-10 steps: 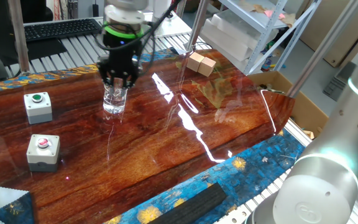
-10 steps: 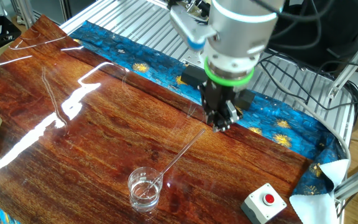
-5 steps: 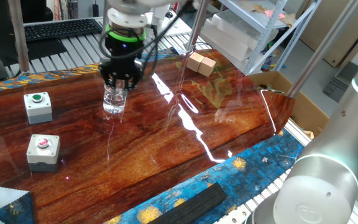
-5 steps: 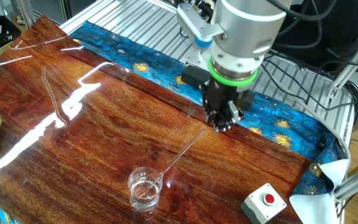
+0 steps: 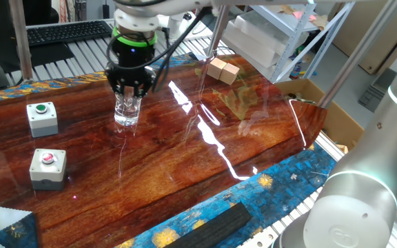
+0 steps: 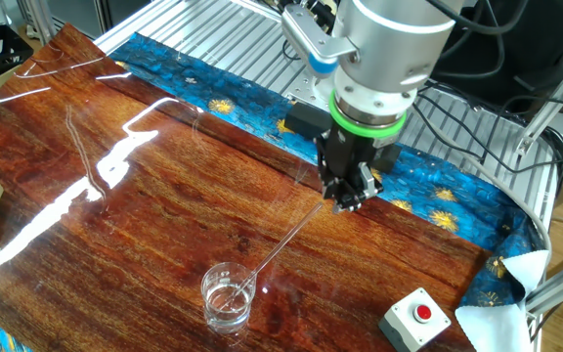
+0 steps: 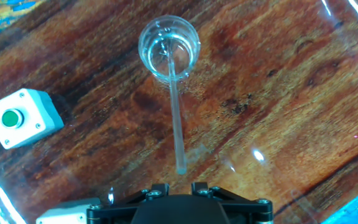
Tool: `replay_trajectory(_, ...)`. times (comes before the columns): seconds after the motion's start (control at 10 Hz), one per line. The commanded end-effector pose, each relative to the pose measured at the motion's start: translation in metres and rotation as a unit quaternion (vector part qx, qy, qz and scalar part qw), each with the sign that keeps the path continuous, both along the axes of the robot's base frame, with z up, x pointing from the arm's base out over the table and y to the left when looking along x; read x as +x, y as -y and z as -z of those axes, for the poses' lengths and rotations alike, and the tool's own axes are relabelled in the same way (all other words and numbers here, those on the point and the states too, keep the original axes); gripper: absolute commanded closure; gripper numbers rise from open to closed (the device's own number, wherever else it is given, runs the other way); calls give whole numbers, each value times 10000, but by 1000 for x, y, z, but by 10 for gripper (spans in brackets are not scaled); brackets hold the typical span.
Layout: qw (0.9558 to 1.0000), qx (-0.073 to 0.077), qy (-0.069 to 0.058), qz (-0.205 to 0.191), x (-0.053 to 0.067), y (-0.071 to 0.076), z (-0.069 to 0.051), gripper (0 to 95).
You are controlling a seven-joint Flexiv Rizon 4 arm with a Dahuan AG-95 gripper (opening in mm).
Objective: Stir the beaker with a glass rod
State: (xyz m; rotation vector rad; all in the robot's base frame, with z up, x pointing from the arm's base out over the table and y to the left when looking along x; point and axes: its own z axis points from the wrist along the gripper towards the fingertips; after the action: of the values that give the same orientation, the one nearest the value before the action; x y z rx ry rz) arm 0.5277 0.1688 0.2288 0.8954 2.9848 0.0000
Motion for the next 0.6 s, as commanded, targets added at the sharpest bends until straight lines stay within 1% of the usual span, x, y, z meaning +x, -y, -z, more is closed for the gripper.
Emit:
replay_trajectory(0.1, 10000, -50, 39, -34, 3, 5, -1, 760)
replay_trajectory(0.2, 10000, -55, 47, -55, 4, 6, -1, 760)
replay_trajectory(0.3, 9998, -161, 114, -88, 6, 7, 0, 760)
replay_trajectory(0.4, 9996, -220, 145, -85, 7, 7, -1, 760)
replay_trajectory(0.5, 9995, -250, 162, -75, 8, 8, -1, 570)
replay_trajectory(0.6, 9993, -292, 228, -49, 9, 8, -2, 570)
